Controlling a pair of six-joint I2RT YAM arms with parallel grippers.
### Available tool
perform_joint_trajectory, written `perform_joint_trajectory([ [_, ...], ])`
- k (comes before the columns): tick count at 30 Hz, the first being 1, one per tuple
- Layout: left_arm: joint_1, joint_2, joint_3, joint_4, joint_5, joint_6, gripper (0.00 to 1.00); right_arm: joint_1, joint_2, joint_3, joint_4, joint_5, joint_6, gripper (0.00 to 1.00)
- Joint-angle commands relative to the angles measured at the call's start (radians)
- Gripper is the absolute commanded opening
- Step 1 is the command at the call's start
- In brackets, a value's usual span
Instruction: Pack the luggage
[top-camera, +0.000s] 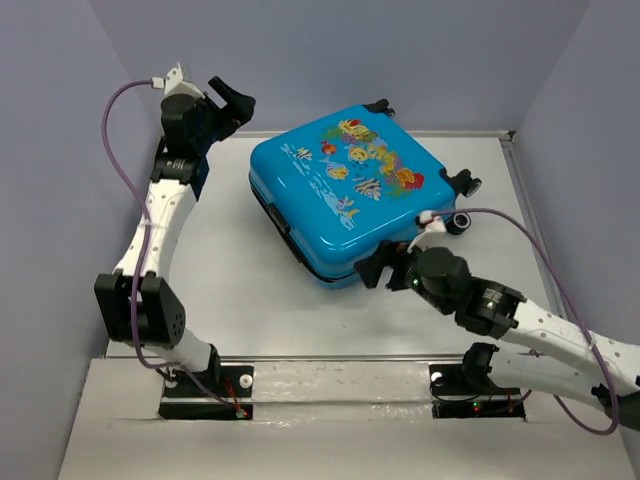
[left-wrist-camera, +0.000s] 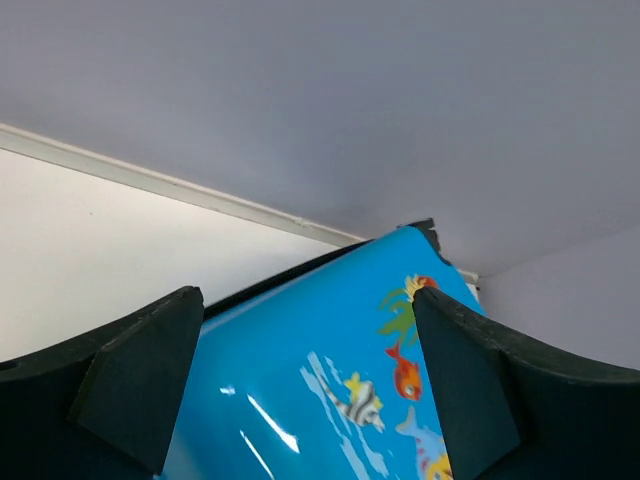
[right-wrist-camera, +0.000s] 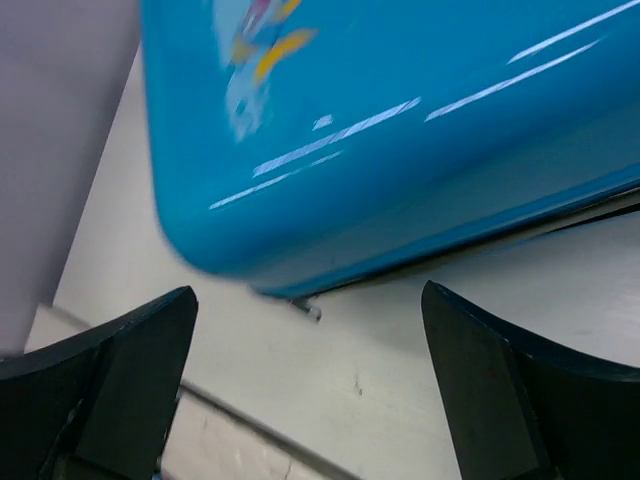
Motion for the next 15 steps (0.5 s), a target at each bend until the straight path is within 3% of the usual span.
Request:
perform_joint_trajectory([
  [1,0.054,0.165,0.139,-0.086,0.185,0.102,0.98,-0.286,-0.069,0.133,-0.077,0.122,-0.068,1.00],
  [2,0.056,0.198,0.162,-0.086,0.208,0.108,0.98,-0.366,-0.061,0.156,-0.075,0.104,-0.083,1.00],
  [3,0.056,0.258,0.205,-0.086,0.251,0.112,0.98,-0.534,-0.029,0.181,-0.075,0.075,-0.094,1.00],
  [7,0.057,0.375,0.286,-0.086,0.337,0.112,0.98,-0.891,0.114,0.252,-0.020,-0.239,-0.114,1.00],
  [10,0.057,0.450,0.329,-0.086,0.351,0.106,0.98,-1.027,0.226,0.262,0.048,-0.420,-0.086,1.00],
  [15,0.051,0.536,0.369,-0.086,0.366,0.095,0.96,-1.054,0.367,0.278,0.132,-0.609,-0.072,1.00],
])
